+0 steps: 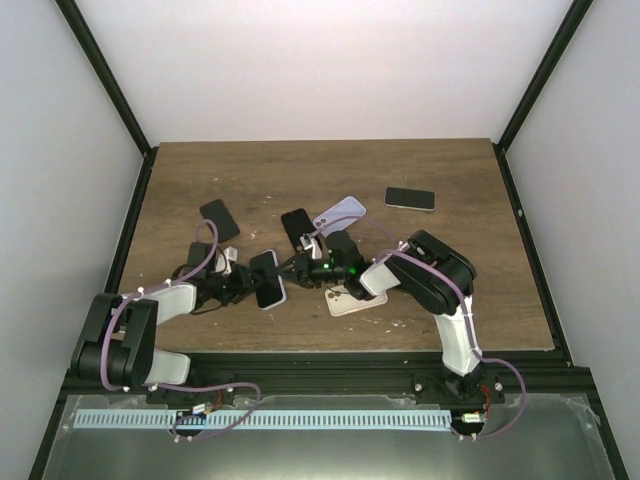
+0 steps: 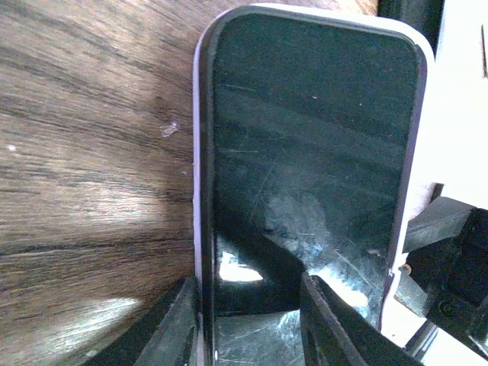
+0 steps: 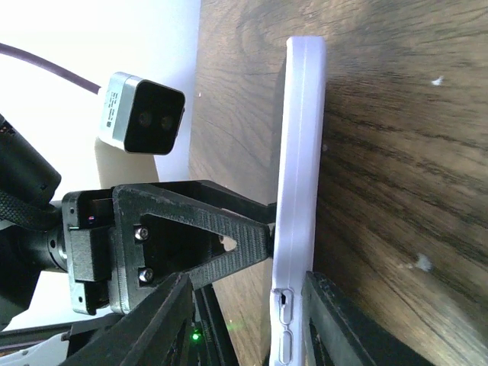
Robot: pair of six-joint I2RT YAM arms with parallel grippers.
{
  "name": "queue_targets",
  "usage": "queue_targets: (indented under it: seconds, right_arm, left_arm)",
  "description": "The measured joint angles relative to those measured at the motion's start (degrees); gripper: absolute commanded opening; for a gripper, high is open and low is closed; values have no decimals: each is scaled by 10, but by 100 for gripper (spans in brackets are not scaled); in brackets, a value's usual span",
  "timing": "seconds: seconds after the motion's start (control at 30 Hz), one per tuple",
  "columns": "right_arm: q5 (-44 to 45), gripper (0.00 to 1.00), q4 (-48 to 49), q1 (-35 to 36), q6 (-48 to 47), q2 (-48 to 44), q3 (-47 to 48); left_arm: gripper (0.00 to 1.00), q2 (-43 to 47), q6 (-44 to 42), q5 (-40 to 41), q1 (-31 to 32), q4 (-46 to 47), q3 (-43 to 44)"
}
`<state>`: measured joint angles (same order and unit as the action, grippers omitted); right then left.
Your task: Put the phone into the phone case
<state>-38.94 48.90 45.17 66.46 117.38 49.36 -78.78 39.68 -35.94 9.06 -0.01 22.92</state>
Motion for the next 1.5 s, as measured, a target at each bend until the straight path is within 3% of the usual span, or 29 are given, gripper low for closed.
queue_targets:
  seconds: [0.33,0.47,0.6,0.8,1.17,1.3,1.5]
  right_arm:
    - [12,36,-34,-1,-17,2,0]
    - [5,36,-24,-3,-19,10,1]
    - [-12,37,-2,2,-13,12,7]
    - [-29,36,5,5,-14,19,9]
    - [-15,15,-97,20,-70,20,34]
    - [-10,10,-114,22,-79,9,34]
    - [-21,10,-104,7,-85,-56,-13]
  left_arm:
    - [25,-1,-8,3,-2,3,-5]
    - [38,0,-9,4,-2,4,-5]
    - [45,2,-8,-6,-1,9,-7]
    - [40,13,-9,-9,-2,3,-12]
    - [38,19,-9,-8,-1,-13,-14]
    - [48,37,-7,-13,-1,-37,-13]
    - [76,138,3,-42,0,-120,30]
